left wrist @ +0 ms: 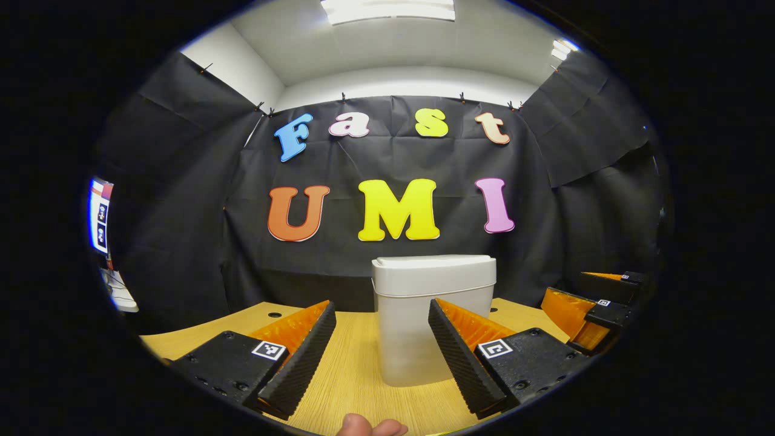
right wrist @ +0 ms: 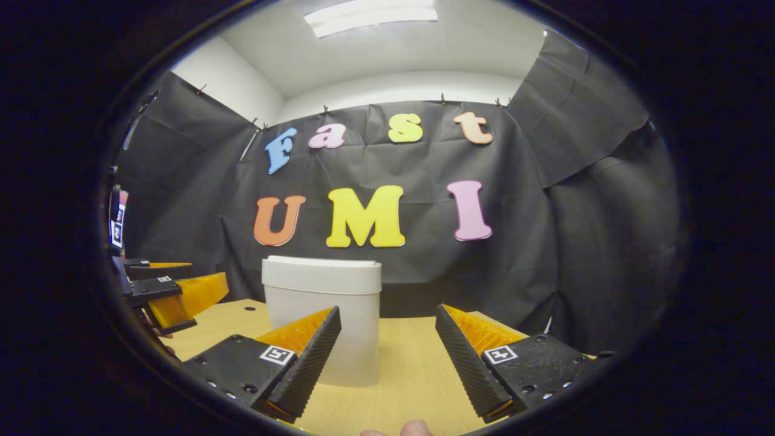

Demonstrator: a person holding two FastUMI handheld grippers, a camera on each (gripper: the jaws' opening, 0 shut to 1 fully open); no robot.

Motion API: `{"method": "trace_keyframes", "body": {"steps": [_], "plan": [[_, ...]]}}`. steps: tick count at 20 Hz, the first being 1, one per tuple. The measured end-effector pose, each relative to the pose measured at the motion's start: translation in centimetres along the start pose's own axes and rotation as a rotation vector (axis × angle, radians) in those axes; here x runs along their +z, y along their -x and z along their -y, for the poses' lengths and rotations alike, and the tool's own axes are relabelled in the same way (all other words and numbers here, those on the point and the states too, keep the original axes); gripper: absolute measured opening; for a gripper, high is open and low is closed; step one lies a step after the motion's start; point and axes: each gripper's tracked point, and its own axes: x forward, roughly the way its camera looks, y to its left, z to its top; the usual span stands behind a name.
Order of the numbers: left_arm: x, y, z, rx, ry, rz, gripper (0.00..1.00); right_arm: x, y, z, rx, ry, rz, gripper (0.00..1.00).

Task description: Press the lid of the desktop garbage bin to open it, pick up the crumpled paper on the desktop and throw it into the bin, then pick up the pop can on the desktop and drop it into the bin, and finally close the garbage bin lid.

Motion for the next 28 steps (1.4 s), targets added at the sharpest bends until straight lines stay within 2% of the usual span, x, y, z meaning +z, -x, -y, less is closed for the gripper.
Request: {"method": "trace_keyframes", "body": {"steps": [6,28], "plan": [[0.2,-0.3,-1.2,0.020,0.013,0.004,0.99,0.1,-0.7,-1.5,0.013,0.004,0.006,0.98],[-0.3,-0.3,-1.8,0.035,0.015,-0.019,0.99,0.7,-0.6,-2.2,0.001,0.036,0.015,0.97]]}}
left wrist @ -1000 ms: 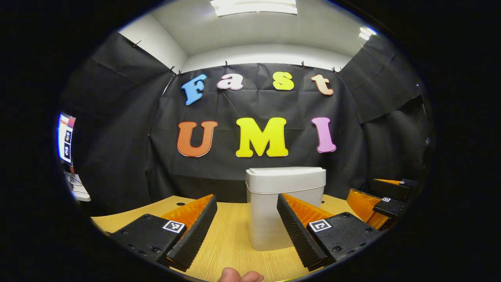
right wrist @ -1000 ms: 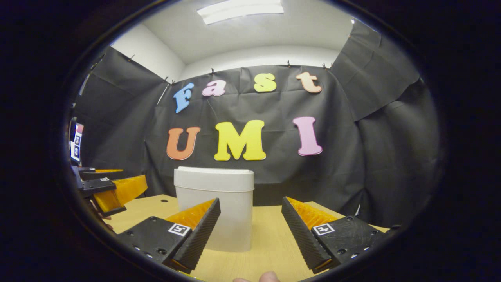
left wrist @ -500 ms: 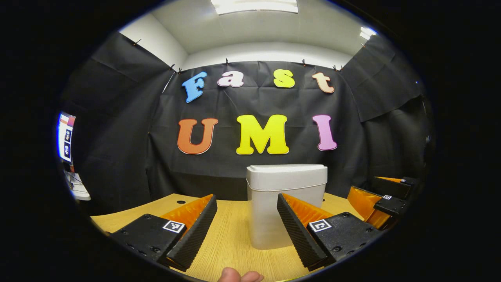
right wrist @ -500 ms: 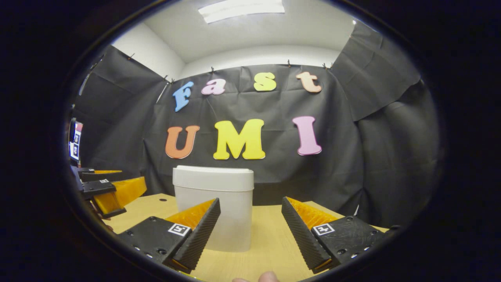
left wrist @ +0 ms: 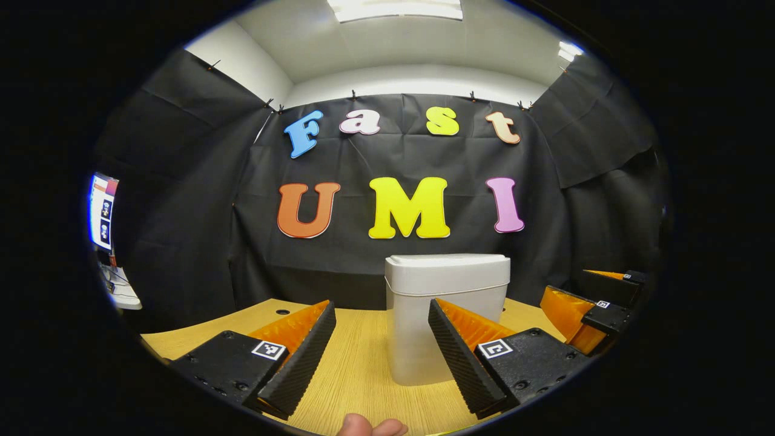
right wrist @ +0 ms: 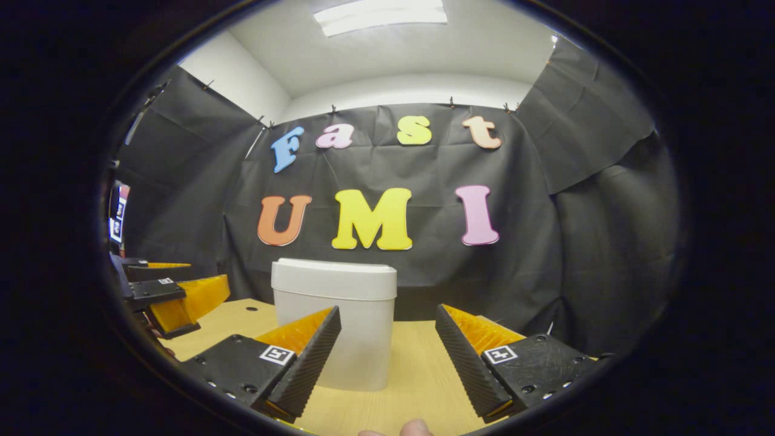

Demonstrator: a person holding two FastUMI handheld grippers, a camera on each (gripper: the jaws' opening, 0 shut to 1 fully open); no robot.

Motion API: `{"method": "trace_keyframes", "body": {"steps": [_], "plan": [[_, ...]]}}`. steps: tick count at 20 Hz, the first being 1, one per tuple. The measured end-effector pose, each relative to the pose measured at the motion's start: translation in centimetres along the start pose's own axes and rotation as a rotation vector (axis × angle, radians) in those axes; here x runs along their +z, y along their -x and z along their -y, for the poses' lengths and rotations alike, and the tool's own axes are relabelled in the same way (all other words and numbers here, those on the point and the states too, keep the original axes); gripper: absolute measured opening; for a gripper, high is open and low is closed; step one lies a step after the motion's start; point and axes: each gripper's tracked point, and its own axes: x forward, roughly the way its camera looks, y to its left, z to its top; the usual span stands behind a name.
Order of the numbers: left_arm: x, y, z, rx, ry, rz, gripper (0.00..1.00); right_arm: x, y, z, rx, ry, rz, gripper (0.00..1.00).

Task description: Press the lid of the desktop garbage bin to open it, pick up the crumpled paper on the desktop and throw it into the bin, then pick up the pop can on the desktop and drop it into the bin, and finally close the garbage bin lid.

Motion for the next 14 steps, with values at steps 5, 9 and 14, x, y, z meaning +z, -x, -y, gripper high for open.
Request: {"method": "trace_keyframes", "body": {"steps": [5,9,14], "plan": [[-0.16,0.02,0.01,0.002,-0.005,-0.006,0.99,-0.02,0.04,0.15,-0.007,0.004,-0.003,0.98],[-0.12,0.18,-0.10,0.003,-0.005,-0.005,0.99,-0.06,0.05,0.26,-0.013,0.003,-0.004,0.97],[-0.43,-0.15,-0.43,0.008,-0.007,-0.010,0.99,-0.41,0.11,0.35,-0.015,0.007,-0.019,0.97]]}}
